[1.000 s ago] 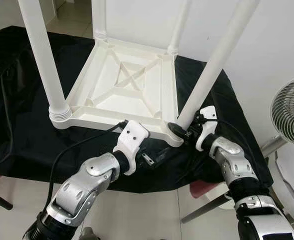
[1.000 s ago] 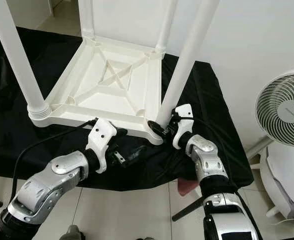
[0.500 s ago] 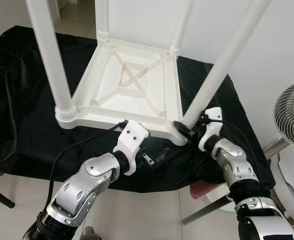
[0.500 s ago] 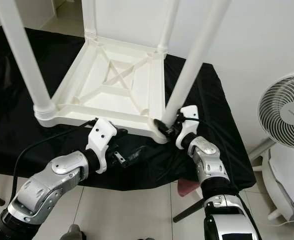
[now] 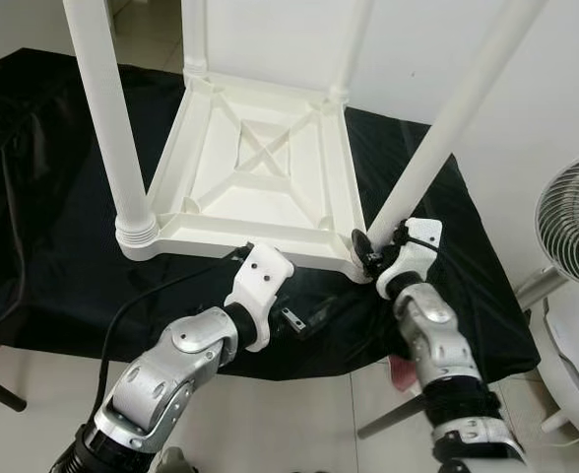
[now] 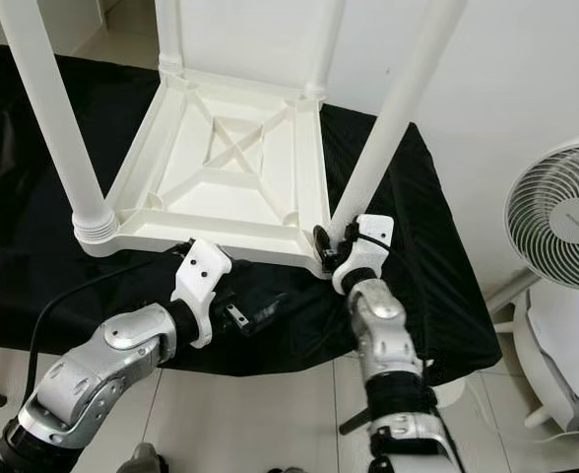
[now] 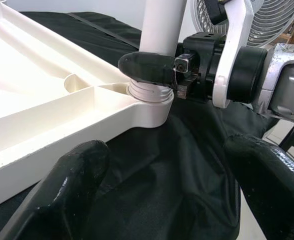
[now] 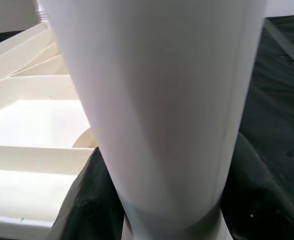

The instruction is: Building children table

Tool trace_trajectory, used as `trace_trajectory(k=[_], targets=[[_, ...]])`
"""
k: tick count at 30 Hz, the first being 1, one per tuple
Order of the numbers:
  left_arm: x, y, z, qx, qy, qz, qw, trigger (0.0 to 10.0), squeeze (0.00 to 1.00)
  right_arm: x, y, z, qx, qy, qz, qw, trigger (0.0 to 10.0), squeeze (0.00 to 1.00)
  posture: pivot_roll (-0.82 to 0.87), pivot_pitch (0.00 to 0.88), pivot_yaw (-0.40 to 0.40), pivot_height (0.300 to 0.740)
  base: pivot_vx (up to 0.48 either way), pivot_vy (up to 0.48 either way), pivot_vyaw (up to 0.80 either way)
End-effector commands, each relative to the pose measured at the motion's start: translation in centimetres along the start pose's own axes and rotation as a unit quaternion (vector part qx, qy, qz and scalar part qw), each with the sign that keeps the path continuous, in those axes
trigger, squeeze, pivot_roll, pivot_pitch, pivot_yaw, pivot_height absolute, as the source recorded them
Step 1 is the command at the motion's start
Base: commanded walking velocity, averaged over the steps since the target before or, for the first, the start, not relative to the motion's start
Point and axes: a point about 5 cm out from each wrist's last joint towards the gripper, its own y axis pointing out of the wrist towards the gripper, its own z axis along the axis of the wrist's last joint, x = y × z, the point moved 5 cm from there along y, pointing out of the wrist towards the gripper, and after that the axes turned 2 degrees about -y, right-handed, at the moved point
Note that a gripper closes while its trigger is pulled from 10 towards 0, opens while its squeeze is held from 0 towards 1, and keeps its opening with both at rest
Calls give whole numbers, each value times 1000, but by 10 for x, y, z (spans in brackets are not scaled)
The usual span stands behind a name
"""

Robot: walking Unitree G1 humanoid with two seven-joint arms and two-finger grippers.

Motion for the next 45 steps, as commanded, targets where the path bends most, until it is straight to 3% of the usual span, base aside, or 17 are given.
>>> trace_trajectory(k=[1, 4, 8, 9, 11, 12, 24, 25, 30, 34, 45], targets=[[0, 0, -4, -2, -7, 2, 1000, 10000, 0, 16, -4, -5, -12, -4, -44, 999, 0, 0, 88, 133, -134, 740, 0, 0, 0], [-14, 0, -1, 9, -20, 37, 999, 10000, 0, 15, -2, -1, -8, 2, -83, 996, 0, 0, 86, 138, -139, 740, 0, 0, 0], [-21, 1, 1, 15, -26, 54, 998, 10000, 0, 19, -2, 1, -8, -2, -98, 995, 0, 0, 83, 135, -132, 740, 0, 0, 0], [-27, 1, 3, 20, -29, 67, 997, 10000, 0, 23, -3, 2, -7, -7, -107, 994, 10000, 659, 83, 135, -132, 740, 0, 0, 0], [-32, 2, 5, 23, -31, 80, 996, 10000, 0, 30, -5, 3, -7, -14, -118, 993, 10000, 659, 83, 135, -132, 740, 0, 0, 0], [-40, 2, 8, 28, -29, 100, 994, 10000, 0, 38, -11, 7, 5, -18, -123, 992, 10000, 1000, 83, 135, -132, 740, 0, 0, 0], [-46, 1, 11, 36, -28, 118, 992, 10000, 0, 38, -27, 27, 63, -23, -132, 989, 10000, 1000, 85, 135, -121, 740, 0, 0, 0], [-47, 1, 13, 39, -28, 119, 992, 10000, 0, 34, -30, 31, 76, -20, -124, 989, 10000, 0, 85, 135, -119, 740, 0, 0, 0], [-48, 2, 17, 50, -32, 122, 991, 10000, 0, 12, -40, 43, 113, 1, -80, 990, 10000, 0, 79, 135, -116, 740, 0, 0, 0], [-47, 3, 17, 53, -32, 122, 991, 10000, 0, 4, -47, 51, 135, 8, -73, 988, 10000, 0, 79, 136, -116, 740, 0, 0, 0], [-47, 0, 16, 53, -36, 127, 990, 10000, 0, 6, -79, 69, 175, -25, -98, 979, 10000, 0, 73, 146, -113, 740, 0, 0, 0]])
